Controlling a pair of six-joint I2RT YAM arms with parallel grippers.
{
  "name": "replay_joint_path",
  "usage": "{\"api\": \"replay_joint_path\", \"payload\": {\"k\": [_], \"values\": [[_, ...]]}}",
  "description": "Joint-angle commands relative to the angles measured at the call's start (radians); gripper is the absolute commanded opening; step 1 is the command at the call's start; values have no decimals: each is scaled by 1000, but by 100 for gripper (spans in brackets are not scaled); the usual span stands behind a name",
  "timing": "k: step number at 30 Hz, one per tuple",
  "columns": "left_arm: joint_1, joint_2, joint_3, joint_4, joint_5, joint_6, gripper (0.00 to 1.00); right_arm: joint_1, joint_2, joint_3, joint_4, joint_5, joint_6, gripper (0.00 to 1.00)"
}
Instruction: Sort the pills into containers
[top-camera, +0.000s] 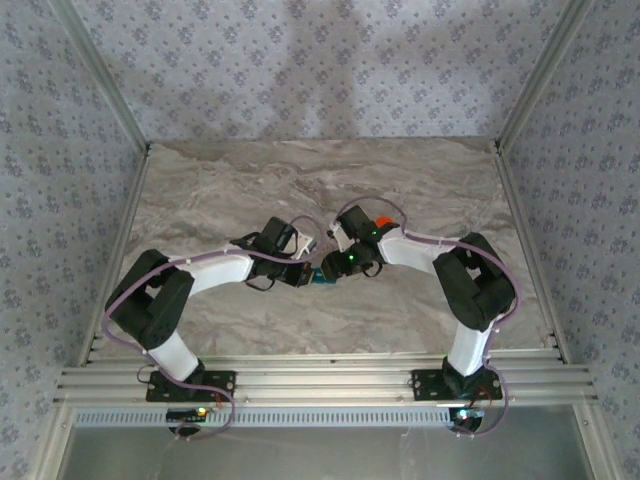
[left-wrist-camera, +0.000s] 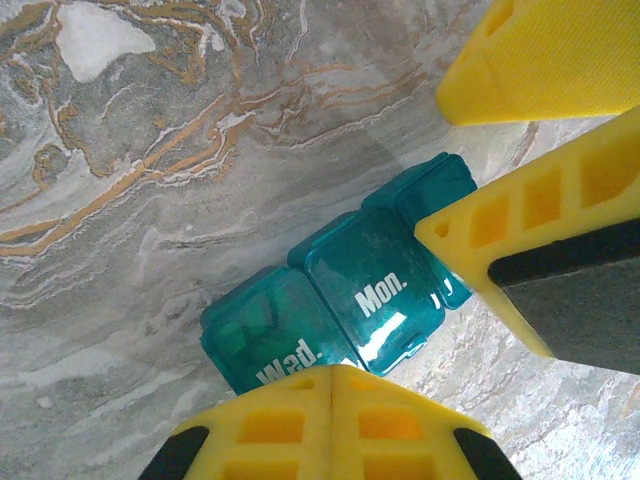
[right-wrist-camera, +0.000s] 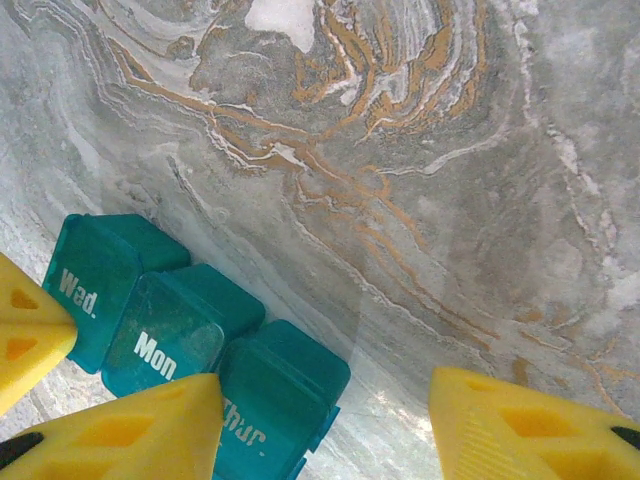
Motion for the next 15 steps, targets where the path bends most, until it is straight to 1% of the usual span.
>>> {"api": "replay_joint_path", "payload": {"k": [1, 7, 15], "values": [[-17, 24, 8, -59, -32, -5, 0, -15, 46, 3, -40, 54, 11, 58], [-28, 27, 29, -107, -58, 4, 0, -17, 48, 0, -39, 49, 11, 57], [-29, 30, 30, -117, -72, 8, 0, -16, 60, 3, -36, 46, 13, 57]]}}
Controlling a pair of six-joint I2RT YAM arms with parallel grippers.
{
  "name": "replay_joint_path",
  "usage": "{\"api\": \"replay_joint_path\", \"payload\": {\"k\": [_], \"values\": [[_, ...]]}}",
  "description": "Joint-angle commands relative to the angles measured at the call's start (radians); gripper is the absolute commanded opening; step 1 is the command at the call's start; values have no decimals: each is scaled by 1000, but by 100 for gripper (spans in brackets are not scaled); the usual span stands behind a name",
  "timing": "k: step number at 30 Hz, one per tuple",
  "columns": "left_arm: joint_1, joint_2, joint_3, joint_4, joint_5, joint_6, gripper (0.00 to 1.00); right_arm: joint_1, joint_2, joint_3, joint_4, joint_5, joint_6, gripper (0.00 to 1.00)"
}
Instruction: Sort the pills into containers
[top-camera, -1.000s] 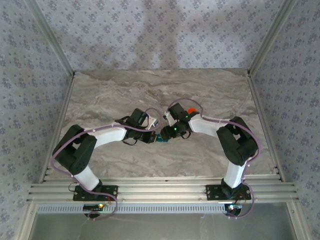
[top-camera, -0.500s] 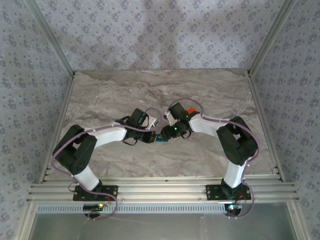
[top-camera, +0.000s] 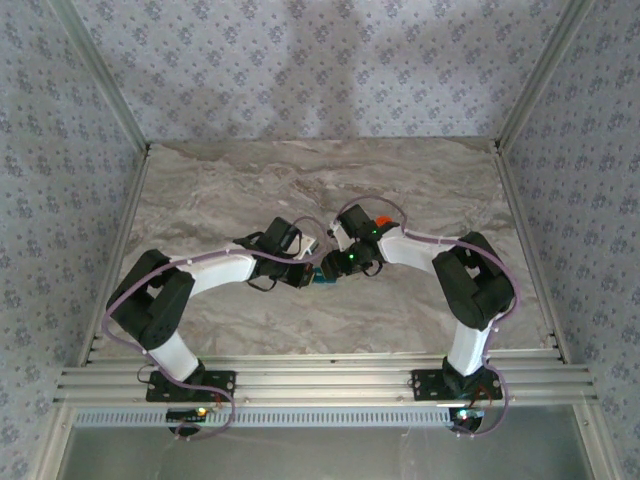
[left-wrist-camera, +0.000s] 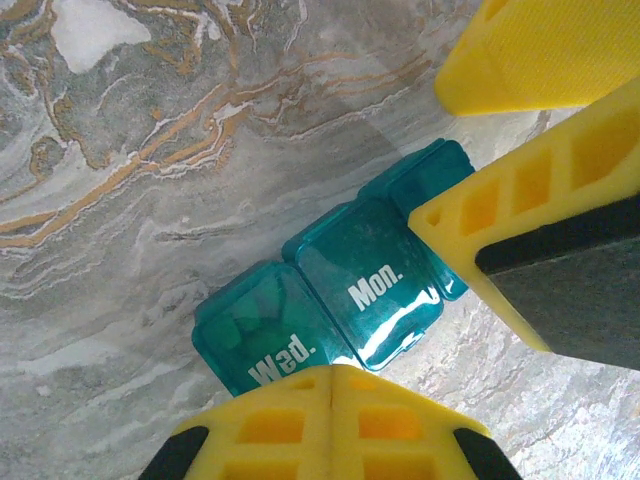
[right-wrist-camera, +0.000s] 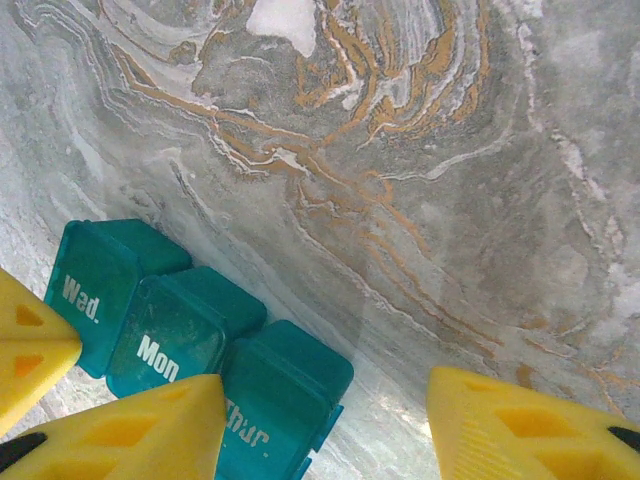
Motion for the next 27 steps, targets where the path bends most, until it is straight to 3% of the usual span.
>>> {"api": "replay_joint_path", "payload": {"k": [1, 16, 27], "values": [[-6, 30, 6, -68, -28, 8, 0, -11, 51, -4, -37, 63, 10, 57], [-38, 108, 19, -91, -103, 17, 0, -11, 52, -6, -39, 62, 11, 56], [-38, -57, -11, 11, -163, -7, 0, -20, 23, 17, -44, 34, 30, 56]]}}
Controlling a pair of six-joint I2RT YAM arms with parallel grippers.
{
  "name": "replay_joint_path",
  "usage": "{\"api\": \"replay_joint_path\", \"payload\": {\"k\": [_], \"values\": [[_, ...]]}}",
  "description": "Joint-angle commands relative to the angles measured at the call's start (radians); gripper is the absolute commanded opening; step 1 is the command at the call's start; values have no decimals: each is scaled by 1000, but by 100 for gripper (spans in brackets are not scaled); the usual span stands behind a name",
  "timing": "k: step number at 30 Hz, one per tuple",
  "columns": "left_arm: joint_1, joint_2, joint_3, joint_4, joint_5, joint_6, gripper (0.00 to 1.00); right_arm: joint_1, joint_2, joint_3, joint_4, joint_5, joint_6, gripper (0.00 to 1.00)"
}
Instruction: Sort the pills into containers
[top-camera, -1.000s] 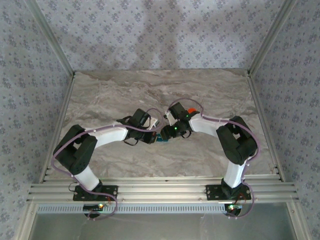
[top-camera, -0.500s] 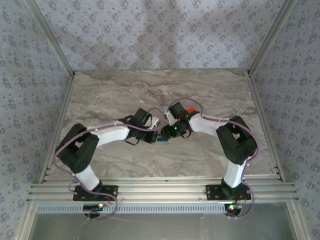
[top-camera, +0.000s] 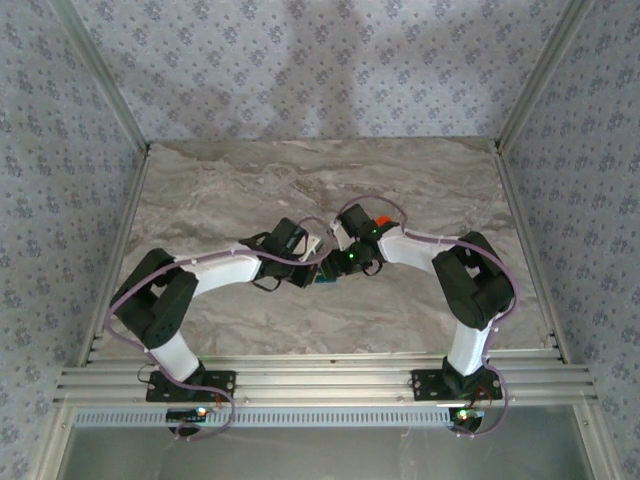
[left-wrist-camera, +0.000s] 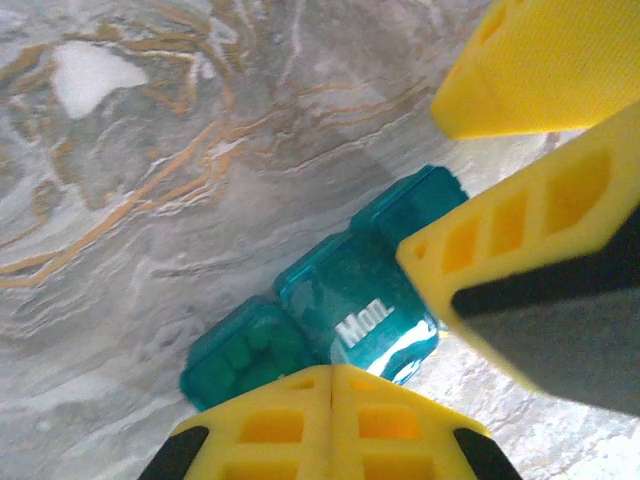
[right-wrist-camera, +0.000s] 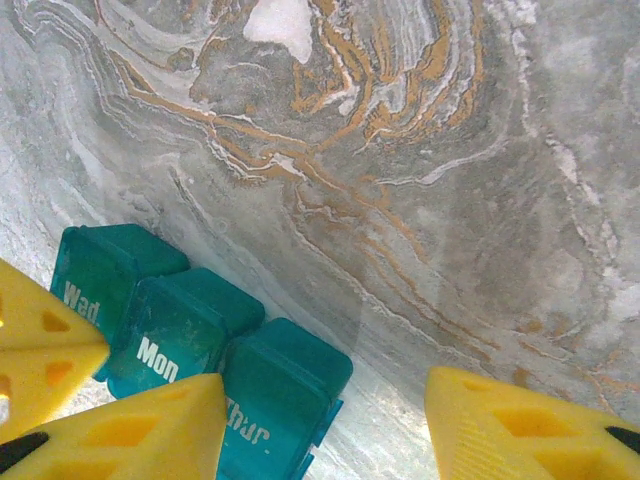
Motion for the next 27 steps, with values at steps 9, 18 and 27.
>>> {"api": "replay_joint_path", "payload": {"k": [9, 18, 27], "values": [[8, -327, -46, 116, -284, -21, 41, -42, -121, 111, -47, 0, 75, 73], [133, -645, -69, 131, -470, 66, 99, -147, -431, 150, -50, 111, 104, 100], [355, -893, -315, 364, -550, 295, 99, -410, -712, -138, 144, 534, 204, 100]]}}
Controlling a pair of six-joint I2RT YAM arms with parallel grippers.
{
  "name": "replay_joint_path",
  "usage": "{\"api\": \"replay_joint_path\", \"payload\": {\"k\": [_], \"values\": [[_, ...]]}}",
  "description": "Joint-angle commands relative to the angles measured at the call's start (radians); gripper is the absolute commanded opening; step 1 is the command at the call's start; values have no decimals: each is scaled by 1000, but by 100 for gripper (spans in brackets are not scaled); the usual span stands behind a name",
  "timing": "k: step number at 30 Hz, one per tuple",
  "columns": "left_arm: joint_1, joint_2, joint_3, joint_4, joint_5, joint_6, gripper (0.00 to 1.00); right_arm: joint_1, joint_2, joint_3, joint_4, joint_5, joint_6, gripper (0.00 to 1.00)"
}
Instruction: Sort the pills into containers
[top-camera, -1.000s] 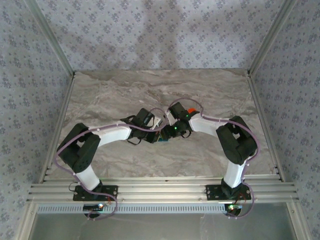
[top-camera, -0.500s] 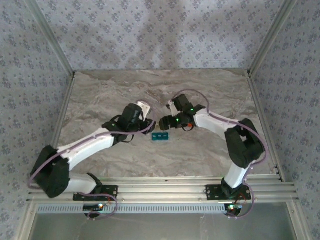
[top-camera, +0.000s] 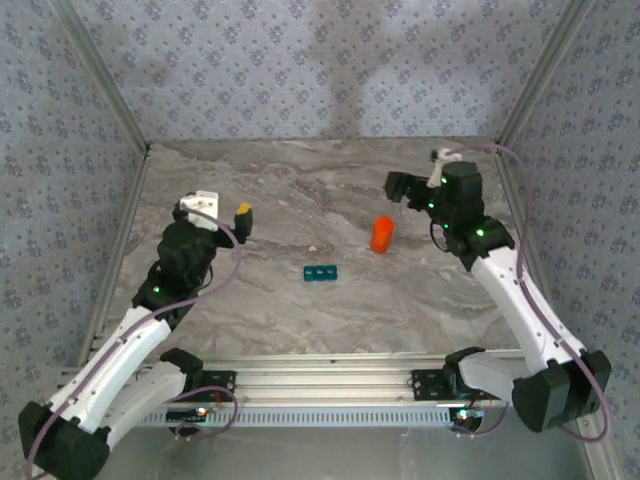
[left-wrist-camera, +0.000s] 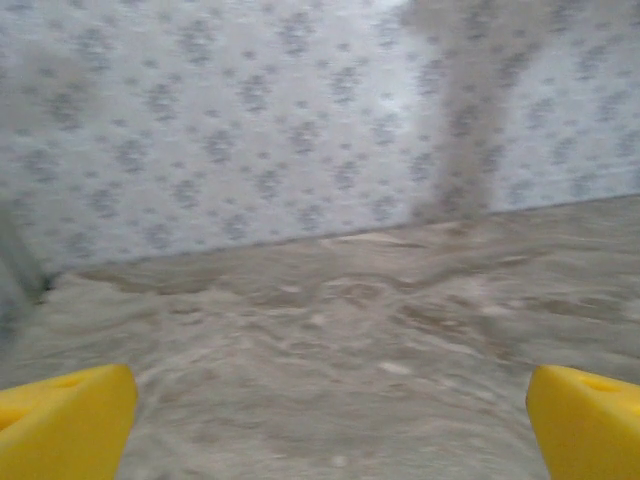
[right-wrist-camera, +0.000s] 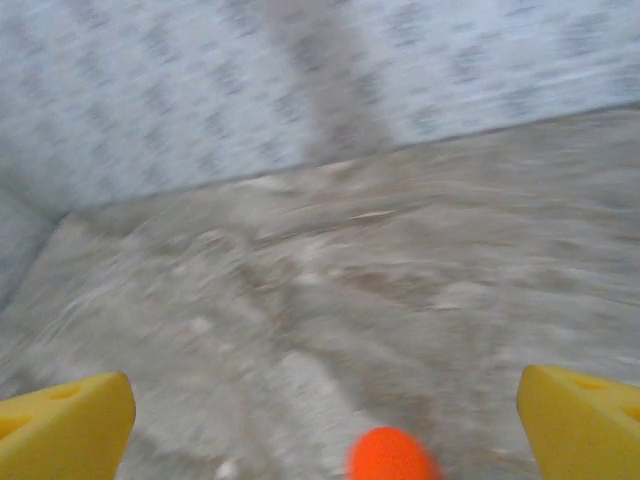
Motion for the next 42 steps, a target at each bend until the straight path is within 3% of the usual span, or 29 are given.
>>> {"api": "replay_joint_path", "payload": {"k": [1, 4, 7, 13, 16, 17, 21, 24, 26, 30, 31, 32, 34, 35, 42], "values": [[101, -34, -88, 97, -24, 66, 99, -80, -47, -175, 125, 244, 41, 100], [194, -3, -205, 222, 32, 42, 99, -141, -81, -296, 228, 345, -30, 100], [219, 110, -311, 381, 21, 68, 99, -189, -66, -414, 336, 436, -79, 100], [256, 416, -428, 714, -25, 141, 99, -206, 139, -561, 598, 486, -190, 100], [316, 466, -403, 742, 73, 113, 99, -183, 233, -630, 790, 545, -302, 100], [327, 487, -394, 758, 75, 109, 99, -180, 228, -636, 781, 526, -289, 100], [368, 553, -346, 754, 161, 68, 99, -202, 272, -706, 1020, 458, -333, 100], [371, 659, -361, 889, 171, 61, 99, -220, 319, -740, 1143, 376, -372, 100], [376, 716, -354, 929, 168, 56, 99, -226, 329, -737, 1132, 294, -390, 100], [394, 738, -306, 851, 210, 48, 99, -237, 413, -765, 1269, 131, -453, 100], [402, 750, -294, 845, 223, 44, 99, -237, 433, -748, 1265, 123, -457, 100], [419, 746, -271, 792, 249, 35, 99, -244, 413, -701, 1128, 88, -445, 100], [460, 753, -234, 735, 281, -9, 99, -325, 419, -667, 1072, -25, -395, 100], [483, 751, -229, 715, 317, -27, 99, -326, 413, -662, 1058, -12, -395, 100], [456, 752, -234, 728, 266, -11, 99, -306, 409, -672, 1072, 14, -407, 100]]}}
